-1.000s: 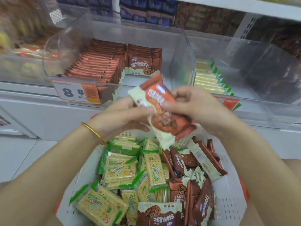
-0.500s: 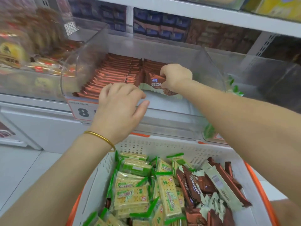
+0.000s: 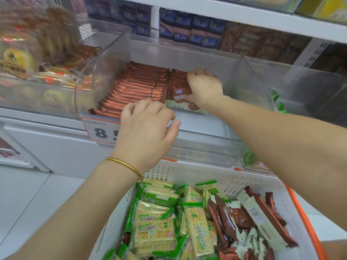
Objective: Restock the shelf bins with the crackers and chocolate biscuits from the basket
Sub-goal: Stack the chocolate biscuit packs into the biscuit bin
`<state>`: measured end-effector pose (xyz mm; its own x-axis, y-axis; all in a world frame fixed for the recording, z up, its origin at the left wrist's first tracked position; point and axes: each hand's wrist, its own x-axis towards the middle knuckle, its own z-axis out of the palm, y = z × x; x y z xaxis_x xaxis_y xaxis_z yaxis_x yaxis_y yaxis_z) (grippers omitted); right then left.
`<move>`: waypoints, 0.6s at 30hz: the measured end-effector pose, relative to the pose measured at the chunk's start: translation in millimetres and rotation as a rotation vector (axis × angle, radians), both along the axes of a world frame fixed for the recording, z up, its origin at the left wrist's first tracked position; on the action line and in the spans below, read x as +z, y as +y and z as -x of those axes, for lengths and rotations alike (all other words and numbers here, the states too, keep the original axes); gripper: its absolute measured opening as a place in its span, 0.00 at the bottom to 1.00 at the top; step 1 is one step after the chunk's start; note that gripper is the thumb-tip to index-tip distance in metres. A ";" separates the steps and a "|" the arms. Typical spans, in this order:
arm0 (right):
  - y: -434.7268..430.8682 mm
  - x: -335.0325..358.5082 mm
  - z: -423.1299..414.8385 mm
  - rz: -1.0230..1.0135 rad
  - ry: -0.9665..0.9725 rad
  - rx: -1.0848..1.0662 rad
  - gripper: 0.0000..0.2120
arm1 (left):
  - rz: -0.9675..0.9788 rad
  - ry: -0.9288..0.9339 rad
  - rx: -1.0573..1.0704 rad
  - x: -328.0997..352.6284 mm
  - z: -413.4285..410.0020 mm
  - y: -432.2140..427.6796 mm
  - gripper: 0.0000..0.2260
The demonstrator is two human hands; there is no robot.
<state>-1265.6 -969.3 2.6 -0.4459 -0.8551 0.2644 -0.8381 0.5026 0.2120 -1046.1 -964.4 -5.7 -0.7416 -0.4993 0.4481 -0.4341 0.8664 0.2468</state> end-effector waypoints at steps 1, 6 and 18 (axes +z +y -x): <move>1.2 1.3 -0.2 -0.003 -0.014 -0.006 0.30 | 0.001 0.005 0.000 -0.3 -0.1 -0.4 0.21; 21.9 29.9 -20.4 0.136 -0.207 -0.033 0.22 | 0.083 0.112 -0.027 1.9 -3.0 6.5 0.15; 272.3 -42.4 -66.6 0.119 -0.945 -0.123 0.12 | 0.108 -0.116 -0.469 -56.3 1.4 111.9 0.09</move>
<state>-1199.0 -697.0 -39.8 -0.6041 -0.7789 -0.1686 -0.5764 0.5732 -0.5825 -1047.5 -852.5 -62.0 -0.9235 -0.0552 0.3797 -0.0109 0.9930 0.1180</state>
